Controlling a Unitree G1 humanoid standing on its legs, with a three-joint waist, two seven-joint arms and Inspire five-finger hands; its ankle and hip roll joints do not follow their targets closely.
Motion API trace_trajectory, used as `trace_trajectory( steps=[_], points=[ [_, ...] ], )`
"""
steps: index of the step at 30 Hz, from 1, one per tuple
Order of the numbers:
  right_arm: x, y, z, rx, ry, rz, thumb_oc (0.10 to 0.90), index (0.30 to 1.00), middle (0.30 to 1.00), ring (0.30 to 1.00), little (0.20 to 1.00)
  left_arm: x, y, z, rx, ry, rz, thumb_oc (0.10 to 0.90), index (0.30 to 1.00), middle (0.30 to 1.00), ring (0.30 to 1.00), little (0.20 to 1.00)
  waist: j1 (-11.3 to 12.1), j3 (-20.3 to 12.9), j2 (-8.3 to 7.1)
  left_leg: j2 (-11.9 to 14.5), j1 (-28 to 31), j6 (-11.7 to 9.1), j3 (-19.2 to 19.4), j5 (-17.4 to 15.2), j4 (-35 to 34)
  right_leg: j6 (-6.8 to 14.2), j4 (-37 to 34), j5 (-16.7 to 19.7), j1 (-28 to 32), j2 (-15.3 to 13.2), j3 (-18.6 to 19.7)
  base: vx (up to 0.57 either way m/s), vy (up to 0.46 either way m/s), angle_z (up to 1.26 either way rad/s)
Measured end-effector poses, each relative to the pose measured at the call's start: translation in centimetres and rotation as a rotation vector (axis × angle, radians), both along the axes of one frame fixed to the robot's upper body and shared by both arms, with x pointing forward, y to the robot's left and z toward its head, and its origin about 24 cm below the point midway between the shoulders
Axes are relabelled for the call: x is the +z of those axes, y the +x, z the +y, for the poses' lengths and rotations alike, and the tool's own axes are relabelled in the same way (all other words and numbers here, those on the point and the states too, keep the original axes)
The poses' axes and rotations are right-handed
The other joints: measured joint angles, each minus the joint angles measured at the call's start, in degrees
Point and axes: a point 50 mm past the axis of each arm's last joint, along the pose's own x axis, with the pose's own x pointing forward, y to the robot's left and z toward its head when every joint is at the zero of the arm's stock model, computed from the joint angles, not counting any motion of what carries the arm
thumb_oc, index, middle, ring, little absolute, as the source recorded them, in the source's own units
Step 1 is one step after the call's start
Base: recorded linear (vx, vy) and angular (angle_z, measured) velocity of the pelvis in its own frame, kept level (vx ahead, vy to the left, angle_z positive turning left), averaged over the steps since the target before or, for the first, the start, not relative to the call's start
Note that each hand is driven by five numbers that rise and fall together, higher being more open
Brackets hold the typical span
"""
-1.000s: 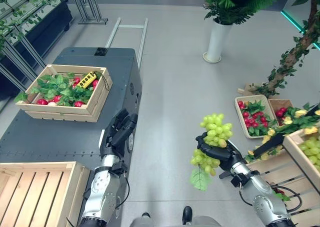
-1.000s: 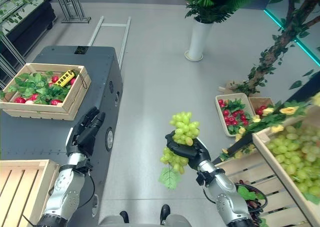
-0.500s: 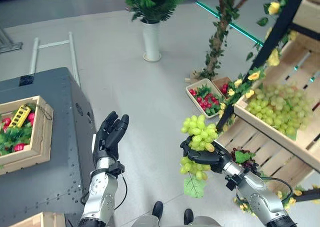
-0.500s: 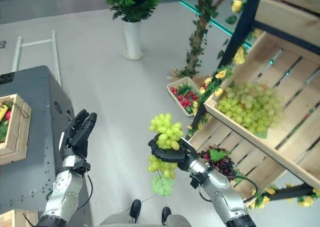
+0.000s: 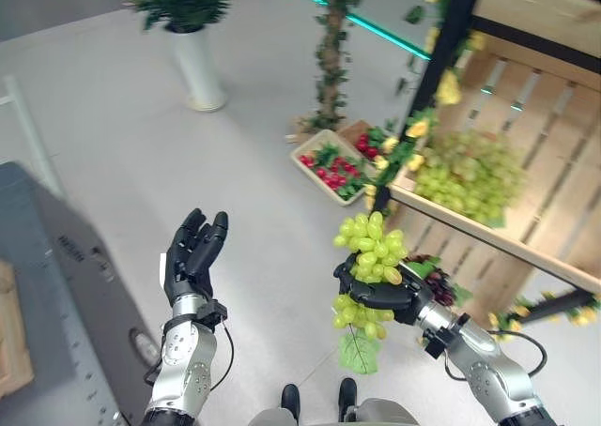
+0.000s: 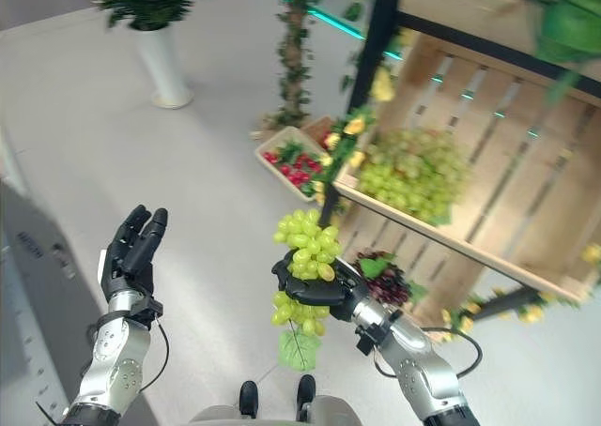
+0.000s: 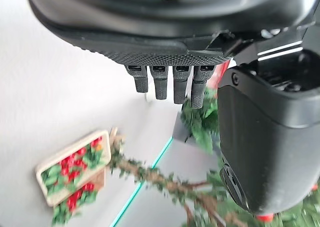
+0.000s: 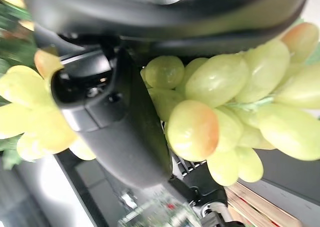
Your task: Pick up the fruits from the basket on one side to the basket on the other side
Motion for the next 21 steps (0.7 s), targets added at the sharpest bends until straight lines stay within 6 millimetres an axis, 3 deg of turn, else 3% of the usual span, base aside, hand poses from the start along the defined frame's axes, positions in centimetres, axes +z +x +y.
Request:
trace_trajectory(
  steps=[2,4,5,8,11,15,19,21],
  points=[
    [0.1,0.0,0.1,0.006,0.003,-0.005,0.400,0.300,0.300,0.300,0.300,0.5,0.1,0.3,0.021,-0.003,-0.020,0.800,0.900,0.900,0.900,0.900,1.5,-0.3,-0.75,0.3,-0.1,-1.3,3.3,0.2,0.0,-0.1,-4.0,-0.5,2.5,-3.2,-2.8,0.01,-0.137,-0.75],
    [0.1,0.1,0.2,0.006,0.005,-0.007,0.400,0.300,0.300,0.300,0.300,0.5,0.1,0.5,0.049,-0.007,-0.015,0.800,0.900,0.900,0.900,0.900,1.8,-0.2,-1.54,-0.2,-0.5,-2.1,3.6,0.5,0.0,2.4,-10.3,-0.2,6.1,-3.5,1.3,0.05,-0.135,-0.27],
    [0.1,0.1,0.0,0.000,-0.002,-0.004,0.400,0.300,0.300,0.300,0.300,0.2,0.1,0.4,0.051,-0.031,-0.005,0.800,0.900,0.900,0.900,0.900,0.9,0.2,-1.10,0.5,-0.5,-3.2,2.9,1.3,0.0,4.4,-13.8,1.5,7.9,-2.7,1.5,0.07,-0.131,0.12],
    [-0.2,-0.5,-0.5,-0.012,-0.015,0.013,0.400,0.300,0.300,0.300,0.300,-0.5,-0.9,0.0,0.039,-0.048,0.016,0.800,0.900,0.900,0.900,0.900,0.8,0.2,-0.58,2.0,0.3,-4.6,2.5,1.5,-0.1,2.9,-15.9,2.2,9.4,-0.6,1.6,0.06,-0.118,-0.05],
    [-0.2,-0.9,-2.4,-0.064,-0.054,0.019,0.400,0.300,0.300,0.300,0.300,-1.2,-1.5,-0.7,-0.005,-0.060,0.039,0.800,0.900,0.900,0.900,0.900,-0.1,0.1,-0.57,3.5,0.6,-5.9,0.8,1.6,0.0,1.8,-15.7,1.7,9.9,1.1,1.6,0.08,-0.152,-0.04],
    [0.7,-0.5,-4.1,-0.131,-0.066,-0.024,0.400,0.300,0.300,0.300,0.300,-1.7,-1.7,-0.9,-0.055,-0.056,0.066,0.800,0.900,0.900,0.900,0.900,-1.6,0.1,-0.53,3.9,0.6,-6.3,0.9,1.7,0.0,1.5,-15.7,1.7,9.8,1.5,1.7,0.04,-0.132,-0.01],
    [1.7,-0.3,-4.5,-0.115,-0.099,-0.059,0.400,0.300,0.300,0.300,0.300,-1.9,-1.6,-1.5,-0.121,0.022,0.104,0.800,0.900,0.900,0.900,0.900,-2.0,-0.2,-0.29,4.2,0.6,-6.5,1.4,1.3,0.6,1.4,-15.7,1.6,9.5,1.6,2.3,0.00,-0.163,-0.09],
    [2.2,0.1,-4.3,-0.107,-0.096,-0.082,0.400,0.300,0.300,0.300,0.300,-2.4,-1.4,-1.6,-0.157,0.048,0.142,0.800,0.900,0.900,0.900,0.900,-1.1,-0.3,-0.86,4.4,-1.6,-7.1,1.1,-0.1,6.2,0.6,-14.6,0.7,8.5,1.3,3.7,-0.03,-0.017,-0.35]
  ],
)
